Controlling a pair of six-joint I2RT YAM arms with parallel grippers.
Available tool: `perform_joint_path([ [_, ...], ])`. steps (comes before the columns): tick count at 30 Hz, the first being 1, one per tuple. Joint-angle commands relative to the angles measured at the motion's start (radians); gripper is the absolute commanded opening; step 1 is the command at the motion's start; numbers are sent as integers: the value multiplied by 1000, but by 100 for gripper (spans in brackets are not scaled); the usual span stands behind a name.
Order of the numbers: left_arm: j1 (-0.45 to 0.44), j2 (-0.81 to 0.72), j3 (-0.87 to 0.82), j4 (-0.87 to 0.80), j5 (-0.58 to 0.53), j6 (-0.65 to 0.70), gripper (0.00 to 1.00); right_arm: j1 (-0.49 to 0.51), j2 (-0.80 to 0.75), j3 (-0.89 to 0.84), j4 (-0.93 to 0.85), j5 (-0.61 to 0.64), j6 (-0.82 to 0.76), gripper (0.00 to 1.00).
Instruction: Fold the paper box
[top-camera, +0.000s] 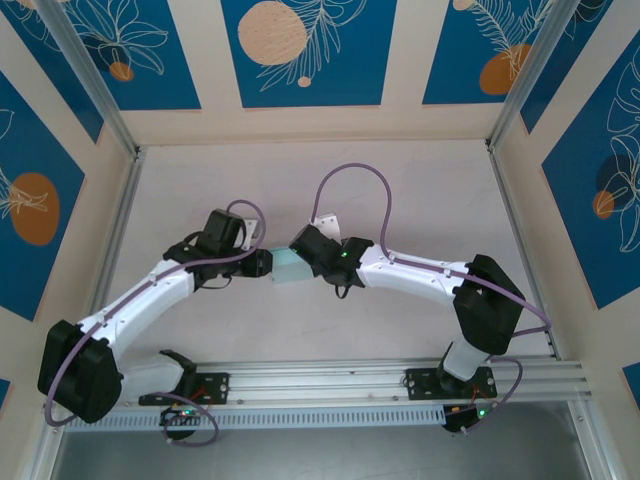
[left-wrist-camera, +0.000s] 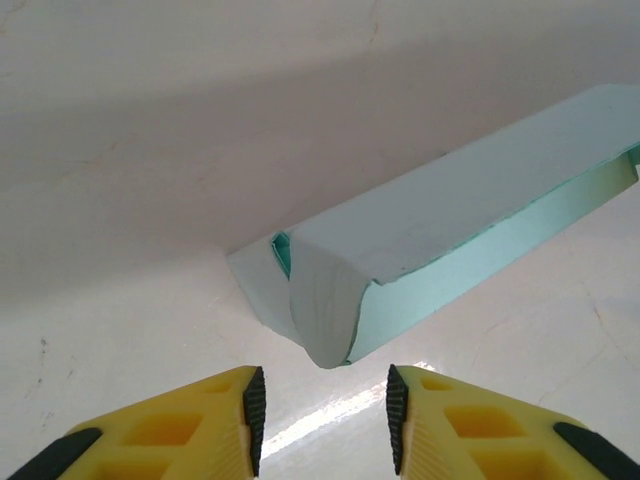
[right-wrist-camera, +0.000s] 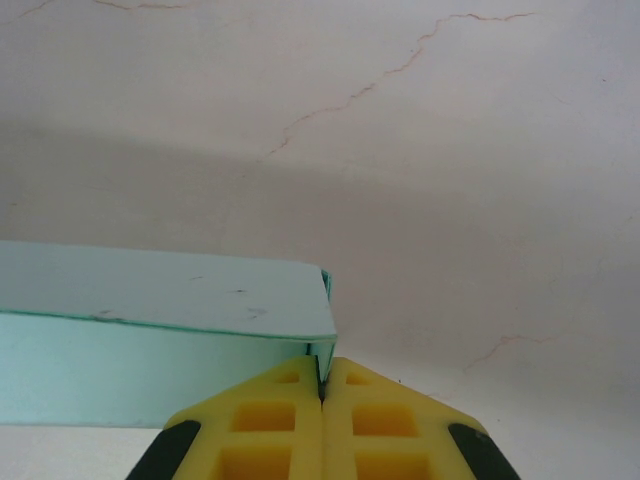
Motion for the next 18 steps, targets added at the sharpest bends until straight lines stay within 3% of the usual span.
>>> perform_joint_path([
  [1,-16,18,46,-9,-54,38,34,4,30,1,-46,-21,-6,0],
  [18,-32,60,75,8,-39,23,7,3,29,-5,-37,-24,-6,0],
])
